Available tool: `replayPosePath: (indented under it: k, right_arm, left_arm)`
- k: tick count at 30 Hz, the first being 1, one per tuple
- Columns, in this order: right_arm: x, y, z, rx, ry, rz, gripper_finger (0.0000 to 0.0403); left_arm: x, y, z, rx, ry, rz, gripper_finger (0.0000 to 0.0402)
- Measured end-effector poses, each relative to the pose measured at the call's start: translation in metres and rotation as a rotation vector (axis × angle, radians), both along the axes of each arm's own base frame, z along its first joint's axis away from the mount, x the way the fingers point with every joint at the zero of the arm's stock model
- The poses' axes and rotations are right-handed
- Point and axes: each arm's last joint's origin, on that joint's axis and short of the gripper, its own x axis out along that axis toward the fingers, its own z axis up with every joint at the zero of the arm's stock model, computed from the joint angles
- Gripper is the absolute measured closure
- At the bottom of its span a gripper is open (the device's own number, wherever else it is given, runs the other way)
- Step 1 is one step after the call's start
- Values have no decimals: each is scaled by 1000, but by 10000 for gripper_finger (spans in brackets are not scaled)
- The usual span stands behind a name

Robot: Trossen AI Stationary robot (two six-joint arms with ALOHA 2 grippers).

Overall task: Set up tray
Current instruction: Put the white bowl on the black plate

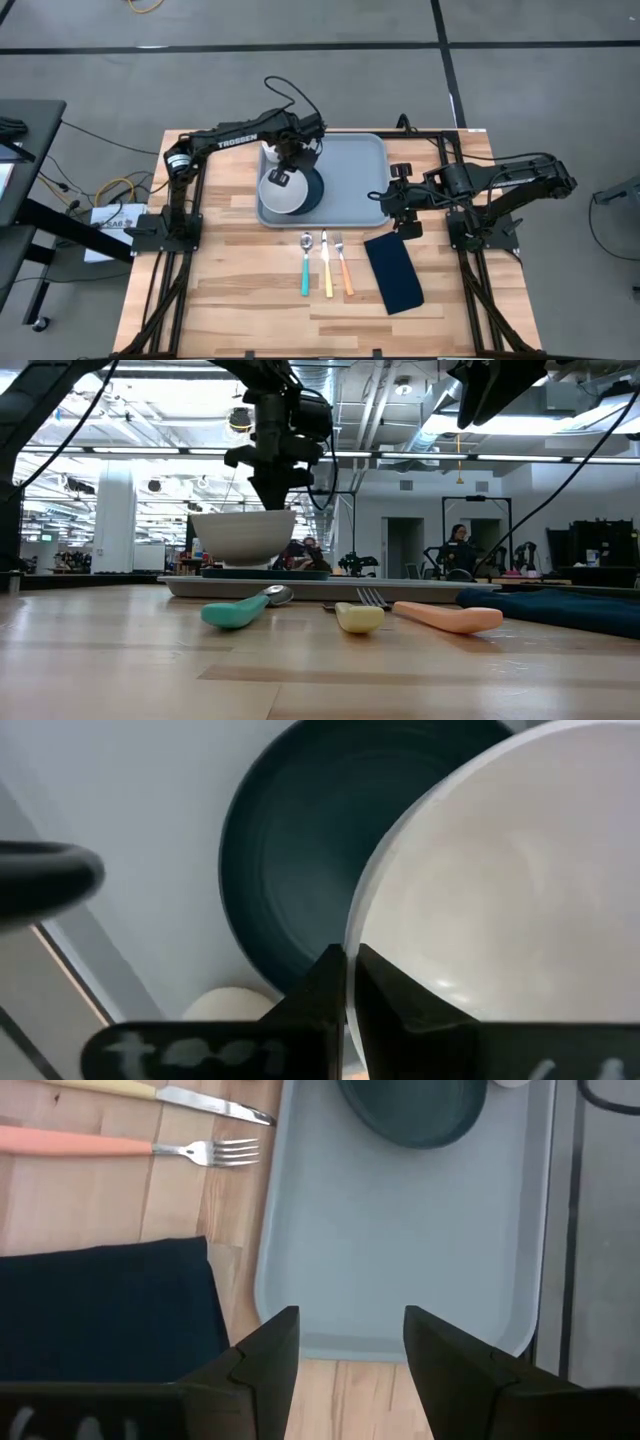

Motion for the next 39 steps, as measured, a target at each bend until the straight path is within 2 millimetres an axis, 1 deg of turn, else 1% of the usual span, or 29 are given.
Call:
replayPosePath:
  k: [3, 8, 12, 16, 18, 25, 39]
  right_arm:
    - [0, 0, 0, 0, 0, -1, 230]
    - [0, 0, 0, 3, -2, -7, 230]
    - [-2, 0, -1, 1, 18, -11, 230]
    - [-5, -1, -2, -3, 48, -26, 230]
    - [-6, -1, -2, -5, 58, -26, 230]
    - [-6, -1, -2, -6, 65, -26, 230]
    - [-7, -1, -2, -3, 62, -36, 230]
  left_arm:
    - [0, 0, 0, 13, -1, -82, 401]
    - [4, 1, 0, 31, -26, -169, 401]
    - [9, 2, -7, 23, -40, -212, 401]
    - [16, 7, -24, 16, -14, -219, 401]
    - [17, 10, -28, 7, -12, -210, 401]
    - [15, 19, -29, -1, -39, -192, 401]
    - [19, 23, -28, 54, -64, -193, 401]
